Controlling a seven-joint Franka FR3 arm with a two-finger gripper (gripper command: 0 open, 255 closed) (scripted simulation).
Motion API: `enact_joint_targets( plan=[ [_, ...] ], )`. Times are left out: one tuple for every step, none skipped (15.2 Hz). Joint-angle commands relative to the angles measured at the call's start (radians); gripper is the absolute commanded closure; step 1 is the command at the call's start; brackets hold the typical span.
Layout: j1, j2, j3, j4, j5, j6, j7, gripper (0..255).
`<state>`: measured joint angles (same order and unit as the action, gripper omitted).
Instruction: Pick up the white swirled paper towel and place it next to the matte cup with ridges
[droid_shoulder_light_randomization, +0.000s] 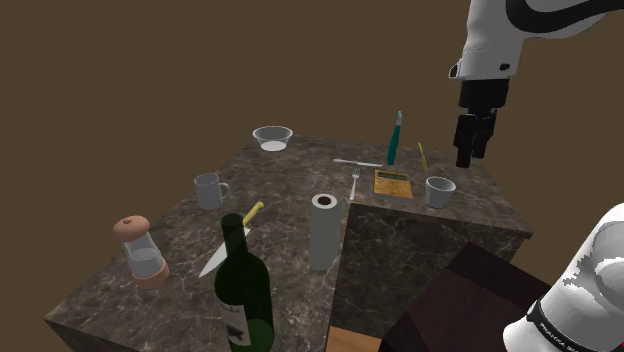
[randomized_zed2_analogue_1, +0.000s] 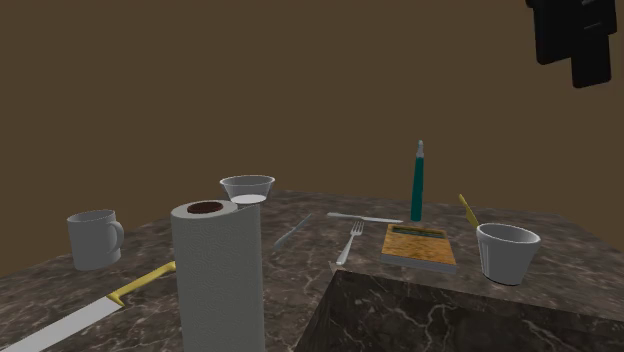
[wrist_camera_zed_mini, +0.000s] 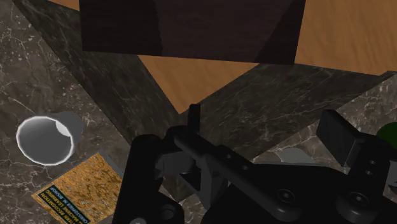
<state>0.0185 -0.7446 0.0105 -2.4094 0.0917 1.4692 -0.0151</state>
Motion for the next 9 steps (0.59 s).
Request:
enact_joint_targets(
  plan=[
    [0.0,0.0,0.0,0.0,0.0,0.0,0.0,0],
    [0.007,0.032,0.015,0.01,0.013,0.019,0.015,0],
    [0.013,0.065,0.029,0.022,0.025,0.038,0.029,0],
    [0.019,0.098,0.044,0.035,0.036,0.056,0.043,0],
    [0.024,0.132,0.058,0.049,0.046,0.073,0.057,0],
    [0.03,0.166,0.072,0.065,0.056,0.09,0.071,0],
    [0.035,0.201,0.085,0.082,0.065,0.106,0.085,0],
    [0.04,0.236,0.098,0.1,0.072,0.122,0.098,0],
    [0.045,0.272,0.111,0.119,0.079,0.136,0.112,0]
  ],
)
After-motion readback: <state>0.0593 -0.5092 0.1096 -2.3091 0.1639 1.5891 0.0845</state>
